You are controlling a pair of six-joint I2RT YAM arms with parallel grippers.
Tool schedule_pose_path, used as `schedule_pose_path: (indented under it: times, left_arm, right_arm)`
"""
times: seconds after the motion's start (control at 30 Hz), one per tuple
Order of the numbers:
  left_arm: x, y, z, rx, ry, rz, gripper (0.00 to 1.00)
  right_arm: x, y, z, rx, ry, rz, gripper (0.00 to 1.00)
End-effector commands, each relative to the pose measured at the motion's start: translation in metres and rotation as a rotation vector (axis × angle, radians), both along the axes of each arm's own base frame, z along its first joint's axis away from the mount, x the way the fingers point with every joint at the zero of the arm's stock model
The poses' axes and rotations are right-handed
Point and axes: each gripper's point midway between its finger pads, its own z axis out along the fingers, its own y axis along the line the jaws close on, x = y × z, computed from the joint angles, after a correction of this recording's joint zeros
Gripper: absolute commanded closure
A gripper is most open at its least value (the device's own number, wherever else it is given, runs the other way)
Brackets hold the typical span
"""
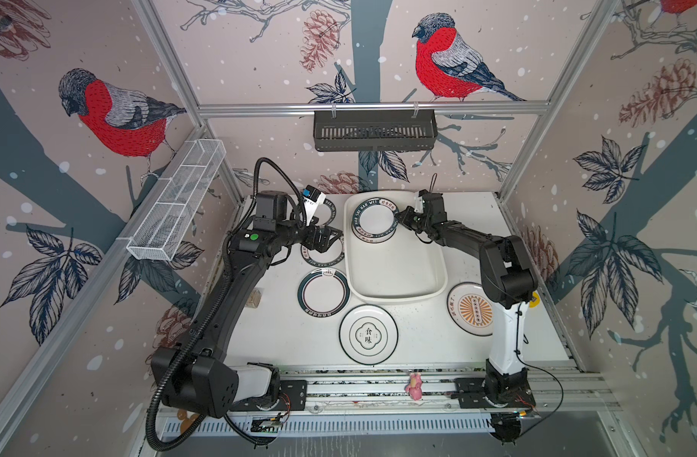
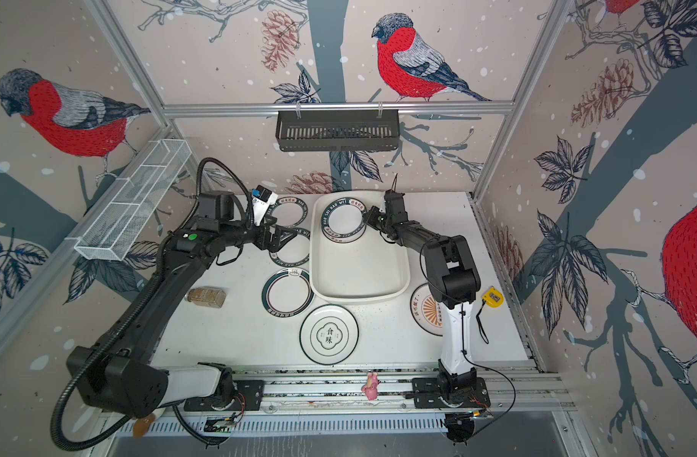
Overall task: Place the plates into the plastic bin on the countertop
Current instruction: Place the plate in the plastic bin.
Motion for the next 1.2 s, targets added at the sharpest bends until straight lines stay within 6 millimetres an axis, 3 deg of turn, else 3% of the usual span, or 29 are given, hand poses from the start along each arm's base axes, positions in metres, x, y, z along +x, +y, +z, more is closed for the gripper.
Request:
schedule_pose_path:
  times: [0.0,0.23,1.17]
  left_arm:
    - [-0.001,-0.003,0.007,-0.015,-0.027,-0.019,0.03]
    - [-0.001,-0.003,0.008,-0.014,-0.033,-0.016,0.03]
    - [-0.009,-0.002,0.017,-0.024,-0.058,-0.023,0.03]
  right_arm:
    - [0.007,0.002,0.002,0.003,-0.008,-0.016,0.95]
    - [0.008,0.004,-0.015,-0.012,0.024,-0.021,0.93]
    - [0.013,0.003,-0.04,-0.021,0.074,-0.039,0.86]
